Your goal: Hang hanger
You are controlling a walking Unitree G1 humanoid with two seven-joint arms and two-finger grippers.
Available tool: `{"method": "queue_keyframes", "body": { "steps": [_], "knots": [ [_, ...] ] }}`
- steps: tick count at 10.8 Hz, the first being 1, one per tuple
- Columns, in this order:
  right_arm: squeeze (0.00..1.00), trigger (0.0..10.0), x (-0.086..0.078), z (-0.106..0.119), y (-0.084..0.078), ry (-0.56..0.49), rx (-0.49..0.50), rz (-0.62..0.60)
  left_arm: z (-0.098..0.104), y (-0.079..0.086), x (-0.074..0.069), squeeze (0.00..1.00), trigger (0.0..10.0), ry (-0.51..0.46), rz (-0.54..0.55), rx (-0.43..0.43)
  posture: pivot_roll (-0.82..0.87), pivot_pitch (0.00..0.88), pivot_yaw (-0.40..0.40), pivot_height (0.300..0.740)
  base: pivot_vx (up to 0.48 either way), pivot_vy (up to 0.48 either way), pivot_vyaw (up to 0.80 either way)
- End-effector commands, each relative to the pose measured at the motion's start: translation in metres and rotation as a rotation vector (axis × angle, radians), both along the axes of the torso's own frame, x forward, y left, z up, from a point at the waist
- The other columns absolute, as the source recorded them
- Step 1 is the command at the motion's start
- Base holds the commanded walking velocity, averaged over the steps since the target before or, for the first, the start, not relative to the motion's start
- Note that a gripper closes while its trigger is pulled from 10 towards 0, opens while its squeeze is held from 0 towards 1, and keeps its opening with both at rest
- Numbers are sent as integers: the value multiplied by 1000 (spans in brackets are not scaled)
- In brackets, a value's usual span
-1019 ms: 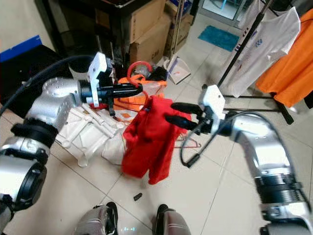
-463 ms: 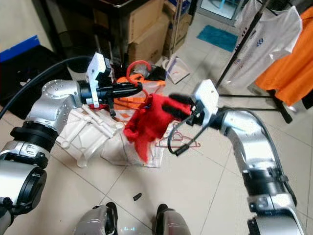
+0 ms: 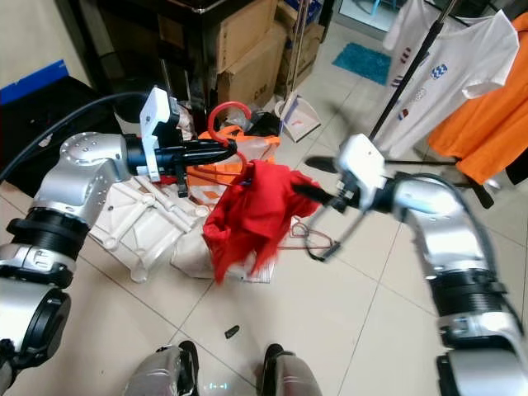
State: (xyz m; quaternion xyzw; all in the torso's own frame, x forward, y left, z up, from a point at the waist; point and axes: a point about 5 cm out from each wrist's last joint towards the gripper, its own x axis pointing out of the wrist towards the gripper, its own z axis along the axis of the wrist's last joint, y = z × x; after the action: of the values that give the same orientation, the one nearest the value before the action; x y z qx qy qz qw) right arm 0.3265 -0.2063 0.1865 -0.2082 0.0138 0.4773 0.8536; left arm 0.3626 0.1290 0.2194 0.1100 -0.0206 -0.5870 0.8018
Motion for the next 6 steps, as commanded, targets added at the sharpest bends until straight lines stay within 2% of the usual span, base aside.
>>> {"method": "queue_keyframes", "body": {
  "steps": [1,2,3,6],
  "knots": [
    [1000,10000,0,6,-8,-20,-43,11,5,-2,-3,0,0,-23,-31,-3,-148,139,-75,740,0,0,0],
    [1000,10000,-2,5,-10,-14,-73,29,6,-2,-3,0,0,-21,-32,0,-148,139,-75,740,0,0,0],
    [0,10000,-2,2,-11,-8,-102,54,7,-1,-4,0,0,-22,-39,2,-149,137,-73,740,0,0,0],
    [0,10000,1,-4,-8,-4,-76,55,15,-4,-7,0,0,-29,-74,-17,-150,138,-66,740,0,0,0]
  ]
}}
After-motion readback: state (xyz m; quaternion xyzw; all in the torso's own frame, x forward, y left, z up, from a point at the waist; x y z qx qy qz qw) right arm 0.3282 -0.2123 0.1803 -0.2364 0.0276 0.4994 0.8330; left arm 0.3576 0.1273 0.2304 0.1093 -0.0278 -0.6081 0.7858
